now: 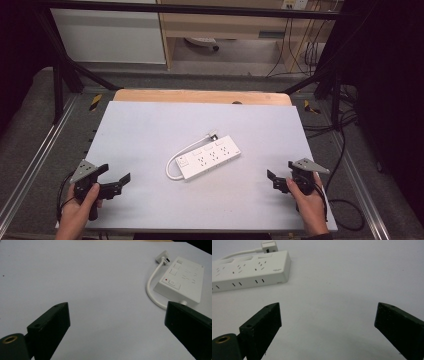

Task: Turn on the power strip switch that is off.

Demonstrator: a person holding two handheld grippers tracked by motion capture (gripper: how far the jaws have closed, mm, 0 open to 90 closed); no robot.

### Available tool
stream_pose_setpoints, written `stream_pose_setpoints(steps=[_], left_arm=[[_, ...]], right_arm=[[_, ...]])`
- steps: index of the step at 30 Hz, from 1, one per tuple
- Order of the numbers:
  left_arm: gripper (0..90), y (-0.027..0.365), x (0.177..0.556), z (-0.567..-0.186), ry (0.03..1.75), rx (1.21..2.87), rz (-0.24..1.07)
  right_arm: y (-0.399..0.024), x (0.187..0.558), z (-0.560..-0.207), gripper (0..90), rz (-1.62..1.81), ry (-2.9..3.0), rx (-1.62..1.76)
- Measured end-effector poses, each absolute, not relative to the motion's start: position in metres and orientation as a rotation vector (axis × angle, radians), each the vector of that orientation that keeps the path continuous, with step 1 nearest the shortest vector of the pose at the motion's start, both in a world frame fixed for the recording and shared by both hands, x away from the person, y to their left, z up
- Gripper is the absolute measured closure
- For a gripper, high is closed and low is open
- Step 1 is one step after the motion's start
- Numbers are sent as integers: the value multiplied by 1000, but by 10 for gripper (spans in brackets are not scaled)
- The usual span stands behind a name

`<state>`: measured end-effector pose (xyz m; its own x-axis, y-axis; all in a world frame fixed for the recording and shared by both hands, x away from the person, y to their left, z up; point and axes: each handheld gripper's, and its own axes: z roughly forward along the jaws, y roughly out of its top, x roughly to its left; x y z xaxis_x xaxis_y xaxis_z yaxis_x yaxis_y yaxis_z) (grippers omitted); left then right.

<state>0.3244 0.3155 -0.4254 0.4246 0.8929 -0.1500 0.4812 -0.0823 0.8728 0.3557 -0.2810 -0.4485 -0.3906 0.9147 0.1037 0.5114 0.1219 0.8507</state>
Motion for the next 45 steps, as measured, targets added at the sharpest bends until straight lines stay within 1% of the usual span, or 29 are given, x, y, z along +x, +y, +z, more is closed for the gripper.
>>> stream_pose_setpoints(steps=[6, 11, 15, 22, 32, 45], left_arm=[[63, 315, 325, -426, 1199, 1725, 534], [61, 313, 325, -427, 1191, 1737, 529], [62, 312, 325, -427, 1193, 1739, 521], [62, 312, 326, -428, 1195, 1743, 519], [62, 311, 326, -429, 1193, 1757, 520], [61, 311, 326, -429, 1197, 1759, 522]], right_arm=[[-281, 356, -449, 73, 1192, 1964, 1385], [-279, 354, -444, 39, 1211, 1957, 1375], [-277, 352, -440, 37, 1228, 1956, 1376], [-277, 347, -420, 41, 1283, 1922, 1335], [-281, 353, -389, 47, 1317, 1865, 1276], [-276, 360, -371, 26, 1360, 1857, 1247]])
